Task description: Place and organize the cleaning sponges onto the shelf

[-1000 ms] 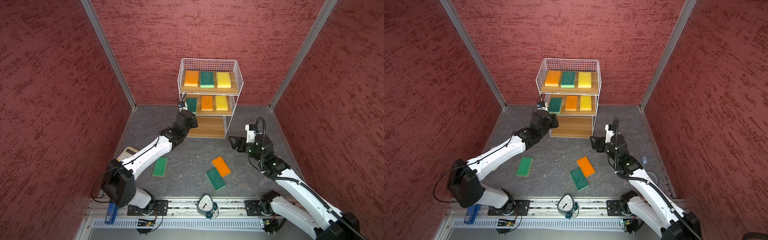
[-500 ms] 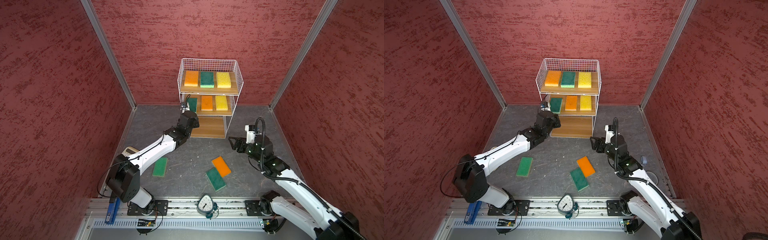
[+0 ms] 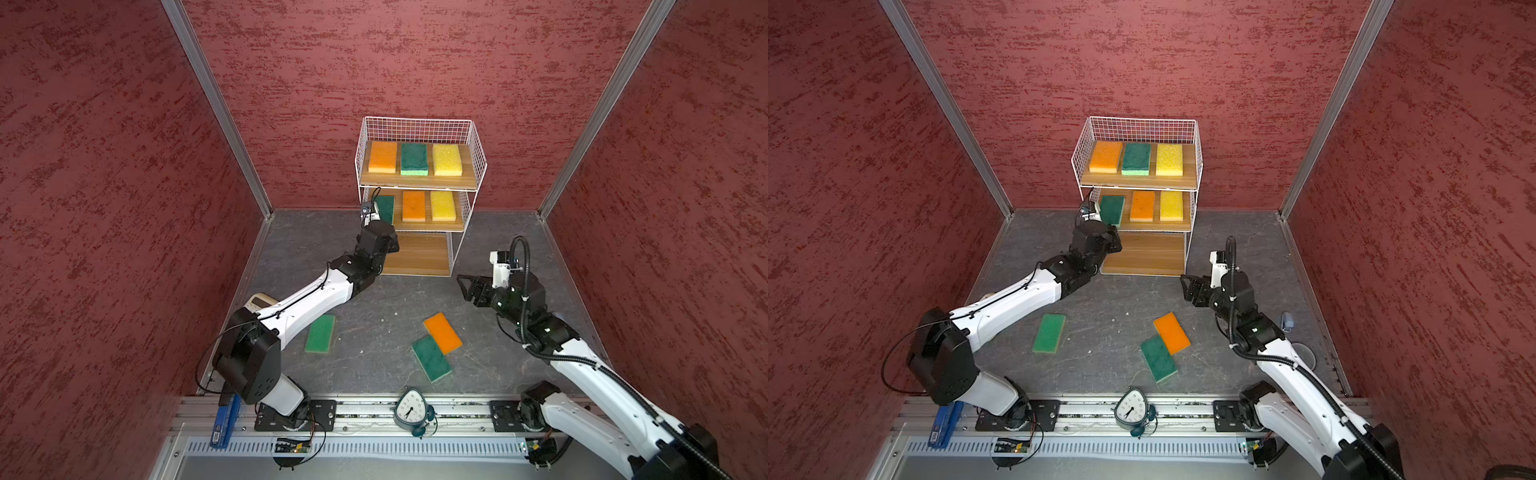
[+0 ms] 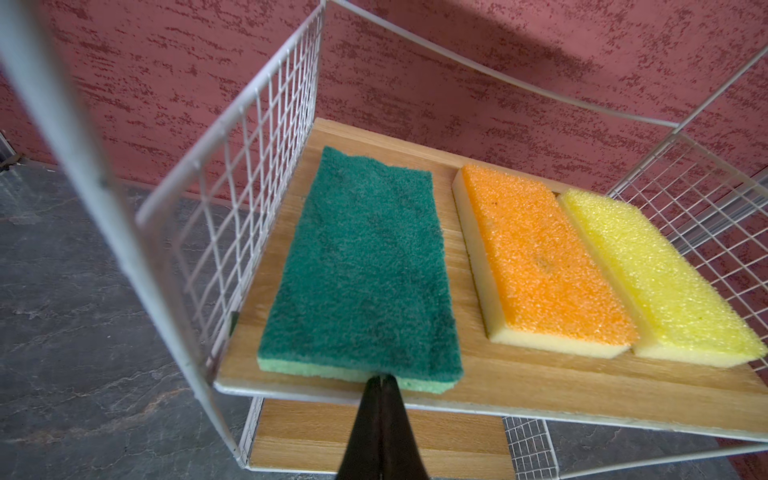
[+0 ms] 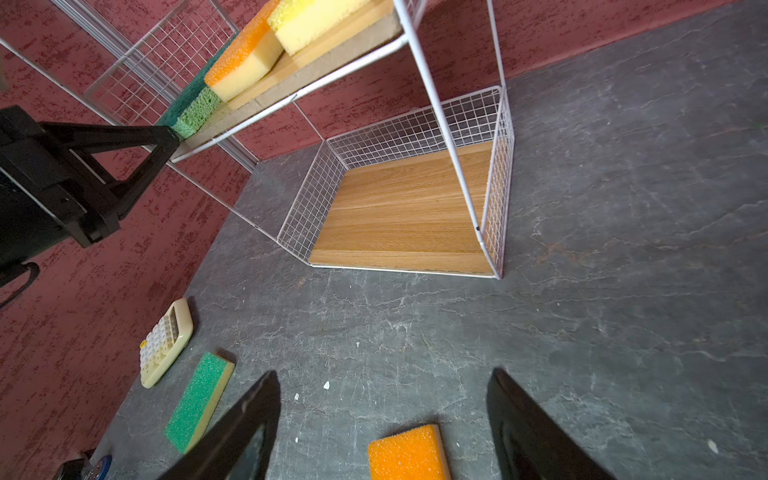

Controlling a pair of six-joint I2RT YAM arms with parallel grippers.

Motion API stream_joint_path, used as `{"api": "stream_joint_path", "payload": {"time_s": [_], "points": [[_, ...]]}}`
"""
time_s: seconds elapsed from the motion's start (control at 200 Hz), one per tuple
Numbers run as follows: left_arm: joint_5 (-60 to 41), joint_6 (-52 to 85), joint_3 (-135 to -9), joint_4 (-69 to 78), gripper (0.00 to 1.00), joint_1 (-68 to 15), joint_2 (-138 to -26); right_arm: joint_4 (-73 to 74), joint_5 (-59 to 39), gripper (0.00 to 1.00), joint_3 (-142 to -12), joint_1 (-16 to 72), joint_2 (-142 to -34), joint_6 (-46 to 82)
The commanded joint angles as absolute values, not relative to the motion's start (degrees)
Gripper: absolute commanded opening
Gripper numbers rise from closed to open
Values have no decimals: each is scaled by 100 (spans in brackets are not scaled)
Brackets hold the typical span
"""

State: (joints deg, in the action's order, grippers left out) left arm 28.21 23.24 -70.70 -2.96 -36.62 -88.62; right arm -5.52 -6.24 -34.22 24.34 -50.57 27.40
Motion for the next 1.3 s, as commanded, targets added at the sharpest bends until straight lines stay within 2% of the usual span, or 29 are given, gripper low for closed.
{"api": "stream_joint_path", "payload": {"time_s": [0.0, 1.293], "points": [[2922, 2199, -7344, -352, 2, -3656, -9001, -378, -615, 79, -3375, 2487, -4971, 2689], [2887, 2213, -7719, -175, 3, -3482, -9457, -404, -554, 79, -3335, 2487, -4940, 2691]]}}
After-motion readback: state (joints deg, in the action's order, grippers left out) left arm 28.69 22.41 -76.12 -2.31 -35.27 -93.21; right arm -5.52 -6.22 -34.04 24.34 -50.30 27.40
